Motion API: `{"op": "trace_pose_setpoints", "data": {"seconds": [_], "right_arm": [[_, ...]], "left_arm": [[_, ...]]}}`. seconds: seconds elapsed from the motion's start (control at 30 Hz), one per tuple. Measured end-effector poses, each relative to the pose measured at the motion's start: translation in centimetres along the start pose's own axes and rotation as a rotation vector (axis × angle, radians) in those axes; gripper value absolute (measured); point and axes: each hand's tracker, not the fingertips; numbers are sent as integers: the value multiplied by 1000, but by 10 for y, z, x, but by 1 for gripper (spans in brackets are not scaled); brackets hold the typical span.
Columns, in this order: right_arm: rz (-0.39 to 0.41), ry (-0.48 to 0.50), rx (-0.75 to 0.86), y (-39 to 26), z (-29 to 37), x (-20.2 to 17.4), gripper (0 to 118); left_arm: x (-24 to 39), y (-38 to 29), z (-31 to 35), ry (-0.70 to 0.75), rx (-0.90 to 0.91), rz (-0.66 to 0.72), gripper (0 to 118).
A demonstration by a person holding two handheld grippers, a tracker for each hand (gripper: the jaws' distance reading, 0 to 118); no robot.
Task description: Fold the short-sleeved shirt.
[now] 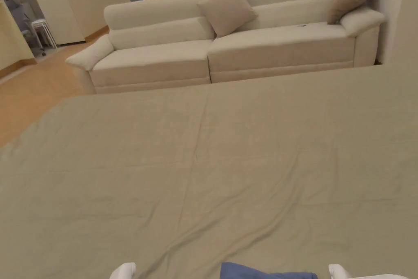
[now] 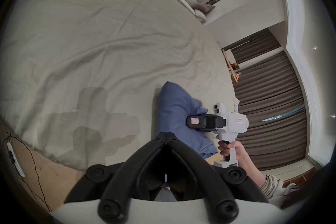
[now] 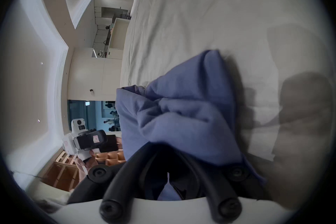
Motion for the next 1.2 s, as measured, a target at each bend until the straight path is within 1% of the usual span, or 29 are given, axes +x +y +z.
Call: {"op": "trace_pose_setpoints", "data": {"seconds": [0.03, 0.07, 0.1, 0.17, 0.2, 0.23, 0.27, 0.3, 0.33, 0.37, 0.43, 0.47, 0.5, 0.57, 0.63, 0.7, 0.73, 0.77, 0.8, 0.83, 0.87, 0.9, 0.93, 0.97, 1.0, 1.03, 1.07, 1.13, 1.2], "right_arm": [[59, -26, 6, -2, 0, -4, 0], [95, -47, 5, -8, 2, -7, 0], [72, -34, 12, -9, 2, -6, 0], [40, -25, 27, -10, 3, -2, 0], [35, -23, 36, -12, 1, -2, 0], [31, -21, 42, -13, 2, -2, 0], [28, -24, 44, -13, 2, -3, 0], [28, -36, 43, -13, 3, -6, 0], [39, -51, 39, -13, 3, -8, 0], [69, -65, 36, -14, 6, -9, 0], [79, -73, 38, -16, 10, -8, 0], [73, -70, 40, -18, 11, -6, 0], [60, -66, 51, -20, 13, -5, 0], [60, -68, 57, -24, 17, -4, 0], [70, -73, 64, -27, 21, -3, 0], [57, -73, 81, -29, 28, 0, 0], [55, -74, 84, -31, 30, 2, 0], [58, -71, 87, -33, 32, 5, 0], [56, -63, 90, -34, 34, 7, 0], [39, -56, 96, -35, 35, 10, 0], [28, -46, 101, -36, 35, 12, 0], [25, -37, 102, -37, 36, 13, 0], [18, -33, 105, -38, 36, 14, 0], [13, -32, 105, -37, 35, 13, 0], [10, -22, 103, -36, 34, 12, 0], [11, -30, 104, -37, 32, 10, 0], [19, -40, 104, -37, 32, 8, 0], [37, -61, 98, -35, 33, 4, 0], [-3, -62, 95, -34, 34, 1, 0]], "left_arm": [[-4, 1, -3, -6, -2, 4, 0], [-8, 2, -7, -34, -10, 31, 0], [-12, 4, -13, -54, -28, 58, 0], [-11, 6, -24, -67, -30, 21, 2], [-9, 6, -29, -62, -31, -2, 20], [-8, 6, -32, -56, -28, -11, 52], [-5, 5, -36, -56, -23, -19, 86], [-5, 5, -43, -64, -29, -32, 118], [-5, 5, -51, -64, -43, -31, 116], [-3, 8, -55, -141, -33, -25, 116], [-2, 16, -73, -128, -103, 16, 116], [0, 21, -86, -102, -125, 5, 116], [1, 25, -98, -95, -153, -12, 116], [0, 19, -131, -76, -251, -36, 116], [16, 23, -132, -104, -189, -87, 116], [27, 20, -142, -154, -252, -103, 115], [32, 18, -147, -137, -246, -103, 112], [38, 14, -153, -85, -274, -156, 112], [40, 13, -156, -68, -291, -218, 112], [42, 12, -156, -94, -307, -256, 112], [43, 14, -153, -82, -309, -245, 110], [39, 17, -148, -89, -305, -232, 95], [31, 22, -140, -78, -290, -221, 67], [20, 27, -132, -15, -260, -195, 34], [5, 32, -131, -72, -283, -152, 32], [-4, 32, -131, -159, -315, -44, 30], [-5, 31, -130, -152, -306, -27, 29], [-2, 30, -131, -126, -296, -113, 28], [-4, 32, -132, -155, -299, -87, 27]]}}
